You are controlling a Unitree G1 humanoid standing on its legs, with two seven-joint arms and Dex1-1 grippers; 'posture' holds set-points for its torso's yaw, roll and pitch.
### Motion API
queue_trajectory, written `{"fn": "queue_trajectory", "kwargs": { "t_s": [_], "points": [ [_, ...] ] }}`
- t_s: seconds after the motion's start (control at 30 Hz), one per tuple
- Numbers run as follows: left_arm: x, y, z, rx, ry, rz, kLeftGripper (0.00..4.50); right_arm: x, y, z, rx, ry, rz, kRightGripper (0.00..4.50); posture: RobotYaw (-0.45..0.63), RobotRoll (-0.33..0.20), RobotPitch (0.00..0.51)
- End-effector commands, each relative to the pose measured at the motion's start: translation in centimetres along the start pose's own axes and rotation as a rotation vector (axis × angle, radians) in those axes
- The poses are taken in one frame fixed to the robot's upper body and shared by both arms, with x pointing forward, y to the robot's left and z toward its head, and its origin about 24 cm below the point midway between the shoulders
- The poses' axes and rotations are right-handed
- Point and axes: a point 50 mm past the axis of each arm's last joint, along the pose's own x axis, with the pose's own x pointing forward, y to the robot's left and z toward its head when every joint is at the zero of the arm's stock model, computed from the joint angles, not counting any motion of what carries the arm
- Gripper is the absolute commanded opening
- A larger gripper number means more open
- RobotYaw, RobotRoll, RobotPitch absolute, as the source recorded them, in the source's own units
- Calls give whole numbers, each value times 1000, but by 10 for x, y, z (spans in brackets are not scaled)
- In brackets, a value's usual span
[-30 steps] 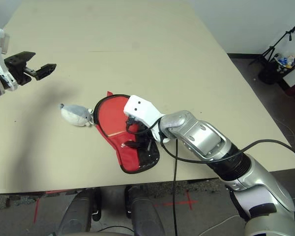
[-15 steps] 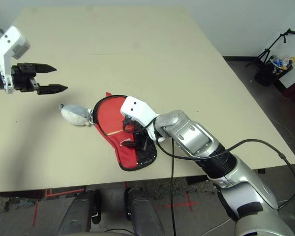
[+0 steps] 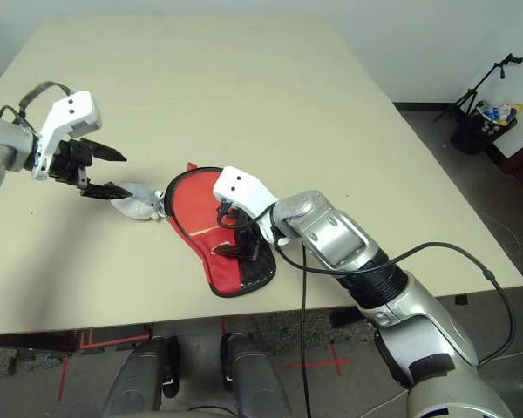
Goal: Store the ping-pong paddle in its case and zip it.
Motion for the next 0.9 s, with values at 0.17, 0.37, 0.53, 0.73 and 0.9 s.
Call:
{"fn": "queue_trajectory", "kwargs": {
  "t_s": [0.17, 0.37, 0.53, 0.73, 0.9],
  "points": [
    [9, -5, -10, 14, 93, -85, 4500, 9, 3, -17, 62, 70, 13, 4479, 59, 0, 189],
    [18, -14, -15, 24, 126, -174, 4500, 10, 2, -17, 65, 67, 9, 4479, 57, 0, 191],
    [25, -20, -21, 25, 155, -219, 4500, 10, 0, -17, 69, 65, 3, 4479, 55, 0, 191],
    [29, -22, -23, 32, 169, -234, 2963, 11, -1, -17, 75, 61, -4, 4500, 54, 0, 192],
    [30, -20, -22, 45, 166, -211, 1303, 12, 0, -18, 72, 66, -3, 4500, 54, 0, 193]
  ]
}}
